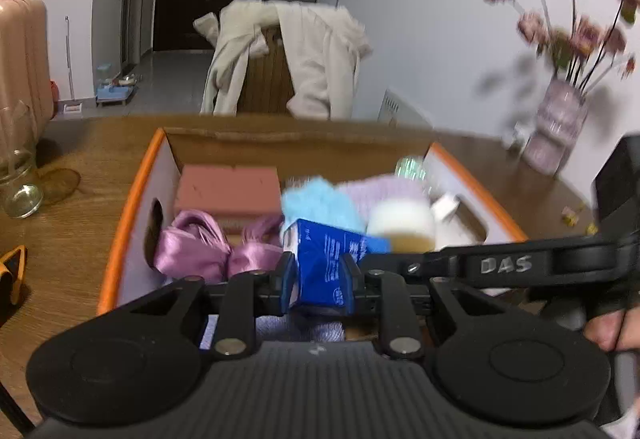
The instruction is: Organize soft objects
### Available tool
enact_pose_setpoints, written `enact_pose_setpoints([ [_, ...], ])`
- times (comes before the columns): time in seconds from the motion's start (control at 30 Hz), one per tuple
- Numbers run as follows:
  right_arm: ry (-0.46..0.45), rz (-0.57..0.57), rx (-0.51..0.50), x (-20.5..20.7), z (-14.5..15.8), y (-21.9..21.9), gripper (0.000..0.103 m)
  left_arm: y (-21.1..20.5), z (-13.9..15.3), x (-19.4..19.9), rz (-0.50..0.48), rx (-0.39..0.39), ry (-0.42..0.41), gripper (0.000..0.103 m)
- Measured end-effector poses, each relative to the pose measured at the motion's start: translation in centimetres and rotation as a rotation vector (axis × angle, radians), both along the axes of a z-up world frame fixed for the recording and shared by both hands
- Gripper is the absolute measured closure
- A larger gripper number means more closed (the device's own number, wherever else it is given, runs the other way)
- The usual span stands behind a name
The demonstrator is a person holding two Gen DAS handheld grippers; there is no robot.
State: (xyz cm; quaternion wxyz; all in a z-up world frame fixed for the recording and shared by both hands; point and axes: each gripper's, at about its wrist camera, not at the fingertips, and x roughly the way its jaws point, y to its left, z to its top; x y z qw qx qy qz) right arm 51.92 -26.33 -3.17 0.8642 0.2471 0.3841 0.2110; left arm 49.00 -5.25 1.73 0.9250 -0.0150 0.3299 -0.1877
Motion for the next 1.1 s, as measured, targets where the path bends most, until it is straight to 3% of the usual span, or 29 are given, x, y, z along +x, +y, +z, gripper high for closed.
enact_pose_setpoints([
  [0.13,-0.008,-0.012,-0.116,-1.0,0.8,-0.5,0.079,-1.6,-1.6,0.4,-0.058,0.0,0.056,0.08],
  [0.27,0.021,0.05,-0.284,-0.7,0.7,1.0,0.08,-1.6,-2.0,0.9,-0.062,-0.022,0.085,0.077],
  [0.57,0.053,0.068,-0.297,-0.2,1.8,1.2,0.077,-1.0,-1.0,0.5,-0.057,-0.033,0.11,0.069],
  [0.7,0.008,0.043,-0.29,-2.2,4.3,0.5,0.076,-0.1,2.2,-2.2,-0.069,-0.036,0.047,0.069],
  [0.8,-0.05,0.023,-0.297,-4.2,7.4,-0.2,0.071,0.6,5.2,-4.5,-0.054,-0.043,-0.015,0.063],
  [0.93,-0.148,-0.025,-0.319,-8.2,12.0,-1.1,0.047,1.5,8.7,-8.5,-0.032,-0.028,-0.101,0.057],
  [1.1,-0.201,-0.064,-0.337,-13.0,15.1,-2.1,0.046,2.1,10.7,-13.0,-0.002,0.022,-0.171,0.047],
])
